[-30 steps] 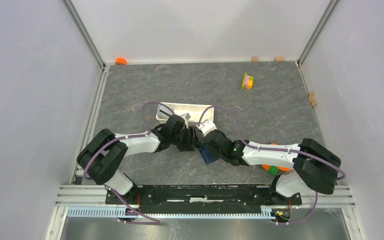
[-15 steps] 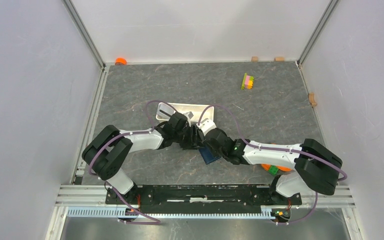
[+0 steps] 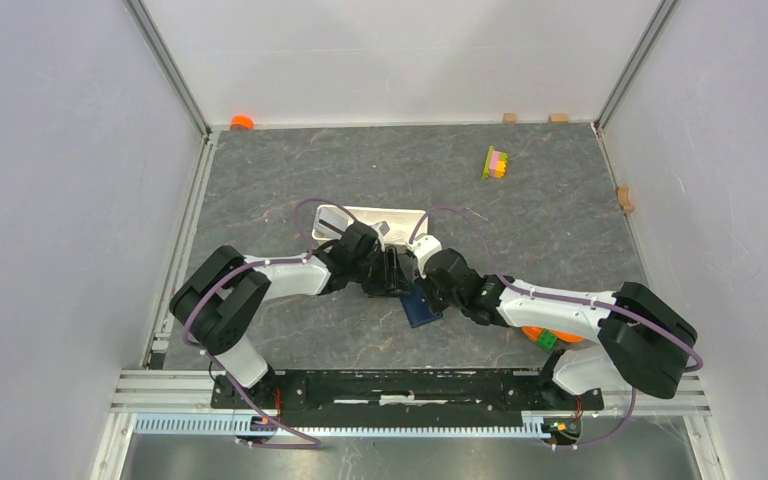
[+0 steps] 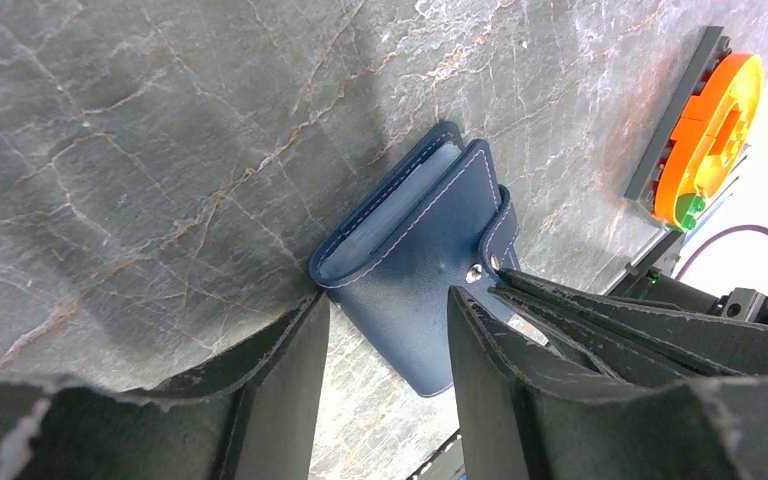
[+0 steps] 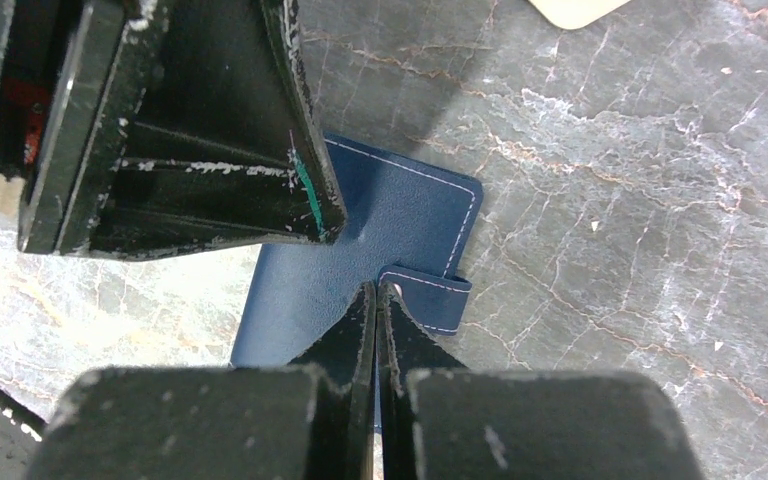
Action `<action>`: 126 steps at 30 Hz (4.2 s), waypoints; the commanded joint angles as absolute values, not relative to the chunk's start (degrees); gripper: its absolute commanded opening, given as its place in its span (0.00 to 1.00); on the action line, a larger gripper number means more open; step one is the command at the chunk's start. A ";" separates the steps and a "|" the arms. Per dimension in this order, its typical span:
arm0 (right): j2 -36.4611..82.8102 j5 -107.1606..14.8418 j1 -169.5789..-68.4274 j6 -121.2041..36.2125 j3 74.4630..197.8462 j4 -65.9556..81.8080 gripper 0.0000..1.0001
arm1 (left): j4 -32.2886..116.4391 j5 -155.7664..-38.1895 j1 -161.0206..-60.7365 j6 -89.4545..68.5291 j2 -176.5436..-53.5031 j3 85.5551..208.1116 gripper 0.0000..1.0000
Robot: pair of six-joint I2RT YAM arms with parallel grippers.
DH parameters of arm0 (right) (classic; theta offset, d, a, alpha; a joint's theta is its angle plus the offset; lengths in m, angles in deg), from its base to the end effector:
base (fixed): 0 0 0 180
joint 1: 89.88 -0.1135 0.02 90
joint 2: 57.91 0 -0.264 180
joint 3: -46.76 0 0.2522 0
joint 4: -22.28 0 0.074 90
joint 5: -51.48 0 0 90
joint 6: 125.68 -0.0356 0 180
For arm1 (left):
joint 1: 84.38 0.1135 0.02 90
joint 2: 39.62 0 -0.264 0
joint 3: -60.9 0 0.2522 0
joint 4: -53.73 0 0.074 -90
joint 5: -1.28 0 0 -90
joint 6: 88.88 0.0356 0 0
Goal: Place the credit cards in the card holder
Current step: Close the card holder at the center of the board.
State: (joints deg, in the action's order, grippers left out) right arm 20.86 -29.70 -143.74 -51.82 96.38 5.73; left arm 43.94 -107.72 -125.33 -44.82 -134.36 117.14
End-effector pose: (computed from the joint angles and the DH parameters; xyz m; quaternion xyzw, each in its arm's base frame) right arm 0.1608 0.2109 0.1715 -0.2711 0.8833 0.1573 0.3488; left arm 0.2272 -0.2125 0.1392 0.0186 0.9234 -0.3534 0.1489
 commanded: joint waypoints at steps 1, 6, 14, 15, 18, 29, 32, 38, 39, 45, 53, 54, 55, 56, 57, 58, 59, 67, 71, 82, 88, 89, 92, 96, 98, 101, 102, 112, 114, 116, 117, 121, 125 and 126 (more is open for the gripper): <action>19.98 -32.78 -143.58 -52.56 95.84 8.08 0.00 | 40.88 -106.39 -125.42 -42.58 -135.95 117.84 0.54; 20.16 -33.40 -143.66 -52.56 95.76 8.08 0.00 | 40.71 -106.30 -125.50 -42.41 -136.01 117.97 0.54; 20.19 -34.29 -143.65 -52.30 96.03 7.92 0.00 | 40.55 -106.12 -125.51 -42.39 -136.10 117.99 0.53; 20.09 -34.37 -143.60 -52.31 96.05 7.76 0.00 | 40.56 -106.12 -125.51 -42.39 -136.07 118.04 0.53; 20.05 -34.81 -143.61 -52.09 95.97 7.64 0.00 | 40.50 -106.08 -125.51 -42.39 -136.12 118.04 0.53; 20.59 -36.83 -143.71 -52.29 95.48 7.51 0.00 | 40.41 -106.03 -125.59 -42.34 -136.49 118.13 0.50; 20.38 -36.90 -143.67 -52.56 94.92 7.38 0.00 | 40.30 -105.53 -125.51 -42.18 -136.09 118.27 0.51; 19.46 -36.68 -143.74 -52.84 93.66 7.66 0.00 | 38.25 -102.36 -125.60 -42.66 -130.13 116.13 0.57; 19.52 -36.68 -143.75 -52.96 93.53 7.79 0.00 | 38.13 -102.36 -125.75 -43.09 -129.18 115.60 0.57; 19.68 -36.77 -143.93 -53.38 92.71 8.08 0.00 | 38.46 -102.26 -128.49 -45.38 -128.06 113.45 0.55; 19.30 -36.46 -144.26 -54.35 91.44 8.11 0.00 | 41.07 -102.28 -128.76 -45.50 -131.14 113.75 0.50; 19.27 -36.41 -144.35 -54.50 91.18 8.13 0.00 | 40.86 -102.17 -128.76 -45.39 -131.35 113.88 0.49; 19.29 -36.28 -144.31 -54.65 90.88 8.09 0.00 | 40.88 -102.16 -128.76 -45.21 -131.60 114.11 0.48; 19.42 -36.03 -144.37 -54.86 90.68 8.08 0.00 | 40.81 -102.17 -128.76 -45.05 -131.85 114.21 0.47; 19.72 -35.89 -144.37 -54.99 90.52 8.08 0.00 | 40.71 -102.16 -128.72 -44.92 -132.12 114.28 0.47; 19.96 -35.85 -144.41 -54.95 90.51 8.08 0.00 | 40.60 -102.16 -128.76 -44.75 -132.39 114.44 0.46; 20.21 -35.80 -144.37 -55.10 90.33 9.60 0.00 | 40.52 -102.17 -128.76 -44.60 -132.66 114.57 0.46; 21.09 -35.97 -144.37 -56.04 89.29 10.10 0.00 | 40.28 -101.93 -128.76 -44.18 -133.26 115.05 0.44; 20.72 -35.37 -144.40 -56.82 88.26 9.43 0.00 | 40.24 -101.73 -128.76 -43.97 -133.38 115.36 0.43; 18.73 -31.38 -144.63 -61.58 82.60 8.91 0.00 | 38.66 -101.11 -128.76 -43.36 -133.47 115.81 0.42; 19.41 -28.10 -144.36 -63.42 80.44 9.81 0.00 | 38.34 -100.85 -128.76 -43.18 -133.30 115.83 0.42; 19.56 -28.03 -144.10 -63.65 80.19 10.07 0.00 | 38.26 -100.77 -128.76 -43.10 -133.29 115.81 0.42; 19.71 -29.35 -143.07 -63.28 80.10 11.33 0.00 | 38.24 -100.59 -128.76 -42.92 -132.87 115.84 0.42; 19.47 -36.02 -137.82 -62.94 79.30 14.74 0.00 | 37.85 -99.74 -128.75 -42.24 -131.95 115.92 0.42; 20.15 -38.14 -135.01 -62.83 78.98 15.49 0.00 | 37.50 -99.47 -128.76 -41.84 -131.65 116.03 0.42; 22.46 -41.89 -131.64 -63.17 78.35 16.53 0.00 | 37.32 -99.27 -128.76 -41.58 -131.22 116.13 0.42; 23.87 -43.47 -130.39 -63.51 78.16 17.17 0.00 | 37.25 -99.26 -128.72 -41.51 -131.07 116.09 0.42; 35.98 -57.01 -120.34 -68.30 74.47 27.08 0.00 | 35.97 -98.63 -128.76 -39.98 -127.73 116.96 0.42; 38.38 -59.42 -118.44 -69.47 74.52 28.13 0.00 | 35.67 -98.94 -128.76 -39.84 -126.22 116.94 0.43; 40.15 -60.42 -117.09 -70.73 75.08 28.31 0.00 | 35.45 -99.39 -128.72 -39.84 -124.13 116.82 0.43; 41.13 -60.20 -116.46 -71.06 75.67 27.46 0.00 | 35.30 -99.72 -128.68 -39.79 -122.65 116.74 0.43; 44.63 -59.52 -114.12 -71.85 78.83 23.41 0.00 | 34.31 -100.38 -128.52 -39.20 -116.16 116.21 0.45; 49.07 -60.81 -111.33 -72.88 80.50 22.11 0.00 | 32.49 -100.49 -127.60 -37.17 -109.90 116.05 0.46; 50.12 -60.56 -110.82 -72.77 81.00 21.66 0.00 | 31.78 -100.41 -127.31 -36.45 -108.48 116.23 0.46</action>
